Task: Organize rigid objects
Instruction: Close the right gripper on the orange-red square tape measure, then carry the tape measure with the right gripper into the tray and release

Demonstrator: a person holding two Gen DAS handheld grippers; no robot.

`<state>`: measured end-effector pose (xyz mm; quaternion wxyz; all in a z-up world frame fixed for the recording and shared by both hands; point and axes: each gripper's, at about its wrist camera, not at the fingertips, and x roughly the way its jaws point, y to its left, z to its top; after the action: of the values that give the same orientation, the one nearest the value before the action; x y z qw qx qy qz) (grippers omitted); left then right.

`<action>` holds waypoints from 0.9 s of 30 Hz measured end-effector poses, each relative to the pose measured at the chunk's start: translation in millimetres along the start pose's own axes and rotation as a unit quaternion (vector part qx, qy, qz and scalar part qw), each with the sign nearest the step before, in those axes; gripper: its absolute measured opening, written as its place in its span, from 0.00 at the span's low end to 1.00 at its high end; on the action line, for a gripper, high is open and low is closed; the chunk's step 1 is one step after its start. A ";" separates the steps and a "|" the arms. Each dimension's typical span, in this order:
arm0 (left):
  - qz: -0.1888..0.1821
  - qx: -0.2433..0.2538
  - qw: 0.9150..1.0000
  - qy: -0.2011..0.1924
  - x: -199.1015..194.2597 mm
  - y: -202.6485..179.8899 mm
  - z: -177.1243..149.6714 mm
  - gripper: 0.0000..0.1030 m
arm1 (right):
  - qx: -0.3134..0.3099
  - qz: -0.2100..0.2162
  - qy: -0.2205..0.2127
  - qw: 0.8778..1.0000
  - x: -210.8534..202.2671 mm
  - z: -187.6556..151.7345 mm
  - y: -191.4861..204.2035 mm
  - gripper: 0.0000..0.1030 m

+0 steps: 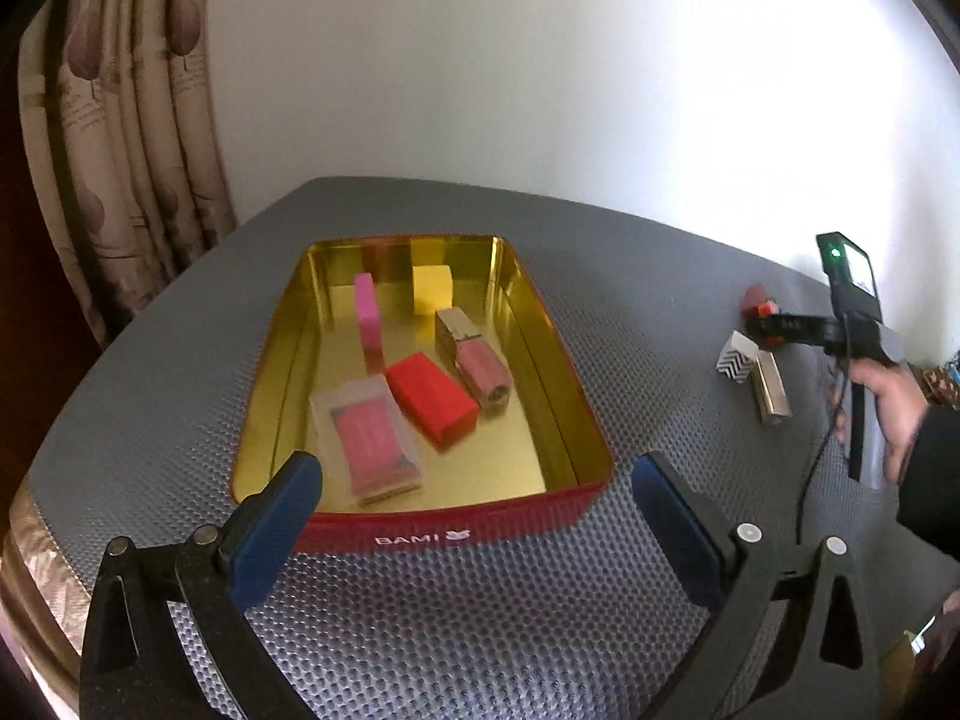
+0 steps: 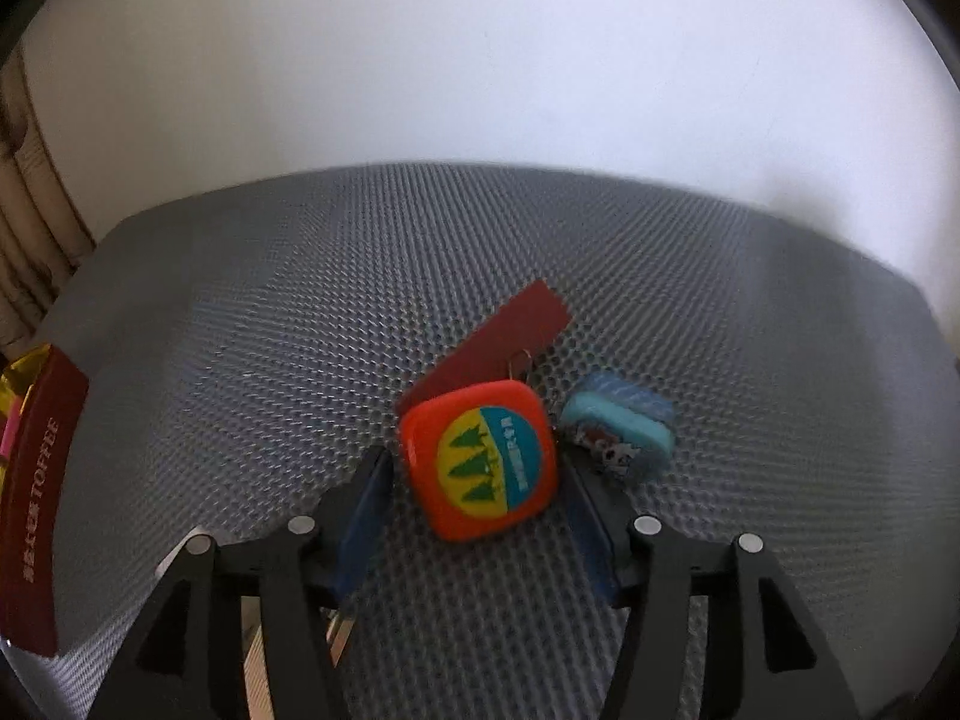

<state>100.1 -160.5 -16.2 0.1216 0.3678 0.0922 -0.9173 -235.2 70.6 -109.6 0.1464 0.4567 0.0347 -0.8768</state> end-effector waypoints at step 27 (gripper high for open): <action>0.059 -0.036 0.997 -0.038 -26.0 30.3 9.8 0.99 | -0.088 -0.034 -0.106 0.990 -108.0 18.2 151.5 0.48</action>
<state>120.7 -187.9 6.4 0.1917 0.3324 0.0986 -0.9182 -147.6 -53.3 -0.4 0.1588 0.3449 0.1111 -0.9184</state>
